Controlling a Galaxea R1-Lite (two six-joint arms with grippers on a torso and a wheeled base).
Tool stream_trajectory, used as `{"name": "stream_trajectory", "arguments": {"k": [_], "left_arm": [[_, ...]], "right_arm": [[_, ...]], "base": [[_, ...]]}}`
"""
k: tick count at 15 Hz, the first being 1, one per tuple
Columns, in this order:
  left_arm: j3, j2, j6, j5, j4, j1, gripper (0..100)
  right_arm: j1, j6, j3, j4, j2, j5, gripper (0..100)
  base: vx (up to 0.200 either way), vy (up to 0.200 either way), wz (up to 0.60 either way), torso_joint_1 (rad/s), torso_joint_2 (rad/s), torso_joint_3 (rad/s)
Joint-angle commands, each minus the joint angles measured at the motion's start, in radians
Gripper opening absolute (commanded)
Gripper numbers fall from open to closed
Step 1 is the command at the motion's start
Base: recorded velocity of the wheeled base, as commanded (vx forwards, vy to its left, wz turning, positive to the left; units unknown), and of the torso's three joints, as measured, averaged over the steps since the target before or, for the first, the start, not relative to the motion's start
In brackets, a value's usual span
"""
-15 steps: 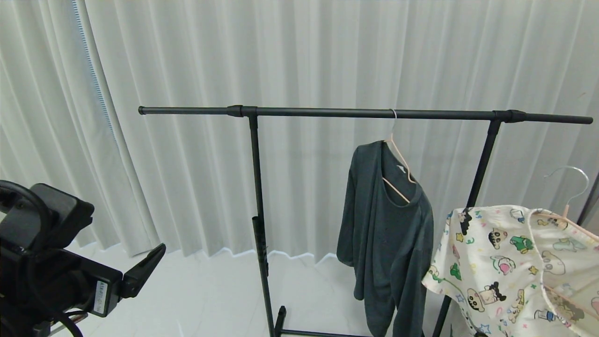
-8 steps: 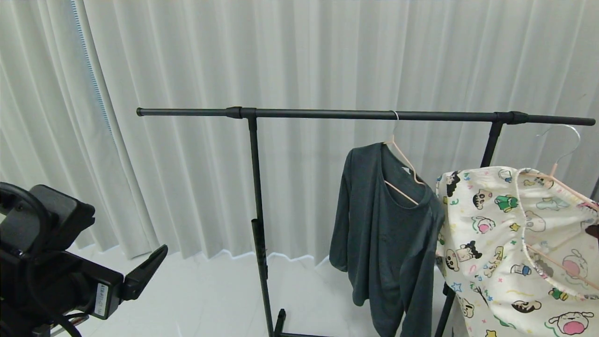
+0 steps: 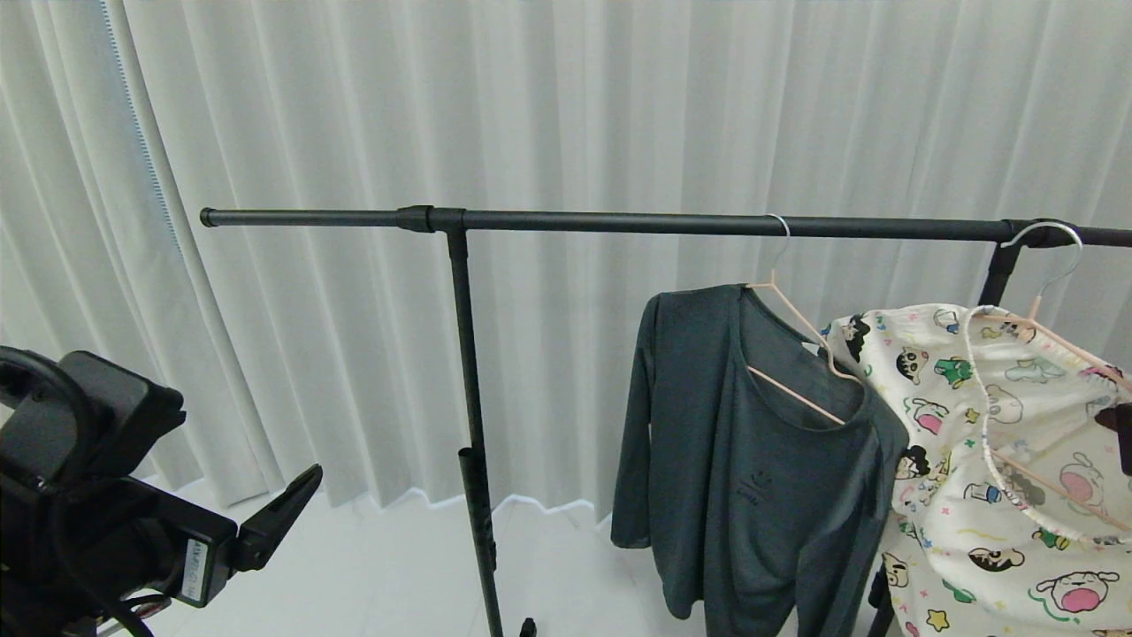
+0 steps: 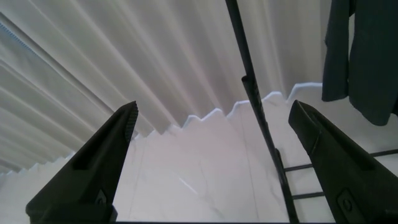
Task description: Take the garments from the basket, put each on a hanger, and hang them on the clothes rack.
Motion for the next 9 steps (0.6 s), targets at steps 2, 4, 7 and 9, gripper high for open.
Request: {"name": "stream_trajectory", "arguments": {"k": [2, 4, 7, 9], "left_arm": [[0.0, -0.003, 0.001, 0.001, 0.0, -0.007, 100], [0.0, -0.007, -0.001, 0.001, 0.0, -0.022, 100], [0.0, -0.01, -0.001, -0.001, -0.002, -0.024, 100], [0.0, -0.016, -0.001, 0.001, -0.002, -0.024, 100]], "right_arm": [[-0.001, -0.001, -0.02, 0.0, 0.006, 0.001, 0], [-0.001, -0.001, -0.06, 0.0, 0.034, 0.001, 0], [0.016, -0.001, -0.106, 0.0, 0.069, 0.001, 0], [0.03, -0.001, -0.149, 0.0, 0.114, -0.002, 0]], "base": [[0.2, 0.0, 0.0, 0.0, 0.0, 0.0], [0.2, 0.0, 0.0, 0.002, 0.0, 0.005], [0.067, 0.0, 0.0, -0.001, 0.0, -0.001], [0.0, 0.0, 0.0, 0.0, 0.0, 0.0]]}}
